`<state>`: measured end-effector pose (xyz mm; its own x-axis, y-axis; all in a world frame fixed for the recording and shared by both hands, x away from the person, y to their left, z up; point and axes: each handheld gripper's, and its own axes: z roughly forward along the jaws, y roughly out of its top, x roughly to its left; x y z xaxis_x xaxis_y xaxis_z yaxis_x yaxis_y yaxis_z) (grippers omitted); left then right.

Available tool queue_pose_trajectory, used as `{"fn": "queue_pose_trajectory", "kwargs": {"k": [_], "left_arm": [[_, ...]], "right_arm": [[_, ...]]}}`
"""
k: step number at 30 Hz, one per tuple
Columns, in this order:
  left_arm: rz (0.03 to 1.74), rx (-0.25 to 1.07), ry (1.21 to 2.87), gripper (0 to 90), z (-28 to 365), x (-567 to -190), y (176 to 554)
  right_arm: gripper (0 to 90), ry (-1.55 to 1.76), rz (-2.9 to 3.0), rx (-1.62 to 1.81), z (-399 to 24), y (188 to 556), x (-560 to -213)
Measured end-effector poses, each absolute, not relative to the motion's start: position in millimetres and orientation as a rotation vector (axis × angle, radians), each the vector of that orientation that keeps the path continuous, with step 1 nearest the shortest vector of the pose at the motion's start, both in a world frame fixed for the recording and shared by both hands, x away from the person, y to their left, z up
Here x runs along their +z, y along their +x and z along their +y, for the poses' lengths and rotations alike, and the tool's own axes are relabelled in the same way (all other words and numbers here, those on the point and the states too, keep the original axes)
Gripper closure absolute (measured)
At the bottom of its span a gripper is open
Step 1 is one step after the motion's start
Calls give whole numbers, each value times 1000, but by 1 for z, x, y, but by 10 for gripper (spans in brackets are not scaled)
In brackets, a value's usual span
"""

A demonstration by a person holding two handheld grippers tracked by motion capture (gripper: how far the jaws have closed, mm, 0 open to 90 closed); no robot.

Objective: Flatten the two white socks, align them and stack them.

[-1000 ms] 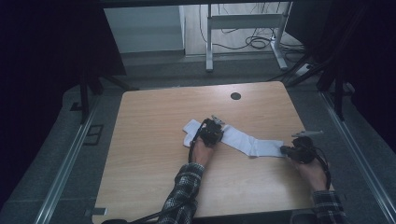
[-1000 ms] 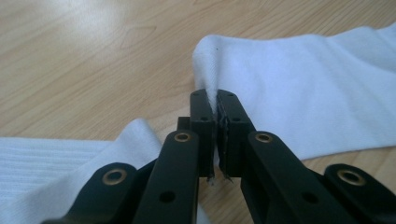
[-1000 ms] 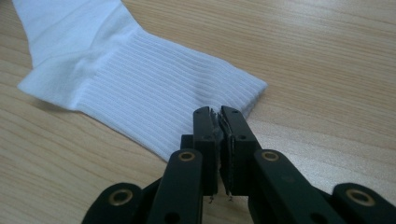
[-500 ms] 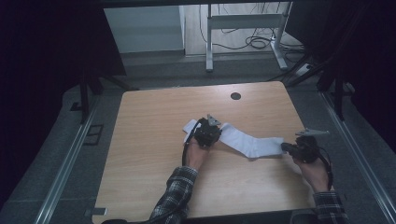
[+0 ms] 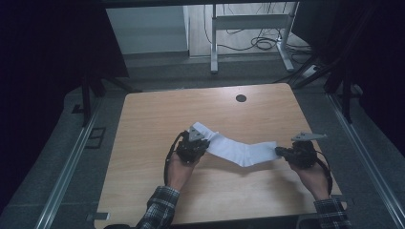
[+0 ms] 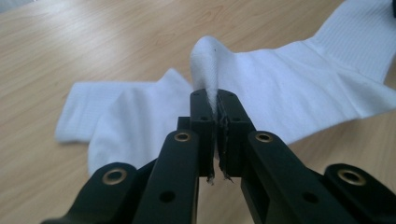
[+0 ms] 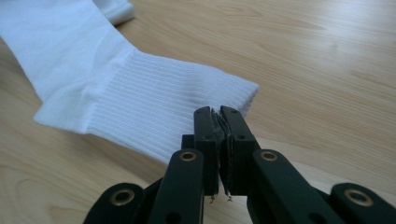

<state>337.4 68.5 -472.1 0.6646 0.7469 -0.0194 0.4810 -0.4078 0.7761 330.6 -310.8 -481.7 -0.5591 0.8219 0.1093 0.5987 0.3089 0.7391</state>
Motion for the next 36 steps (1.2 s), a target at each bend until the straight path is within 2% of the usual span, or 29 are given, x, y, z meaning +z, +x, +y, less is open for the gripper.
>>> {"fn": "queue_pose_trajectory", "kwargs": {"k": [13,24,26,29,36], "left_arm": [[1047,452,2057,861,135,-486,282],[1113,420,2076,857,156,-510,260],[1131,395,2092,815,156,-516,260],[1150,384,2082,690,157,-517,265],[1141,426,2046,649,155,-503,284]], "right_arm": [[863,1116,2442,1086,-246,324,-486],[852,1079,2510,1015,-217,329,-505],[838,1093,2533,992,-216,331,-512],[773,1109,2524,992,-218,332,-514],[717,1113,2483,1025,-229,333,-507]]}}
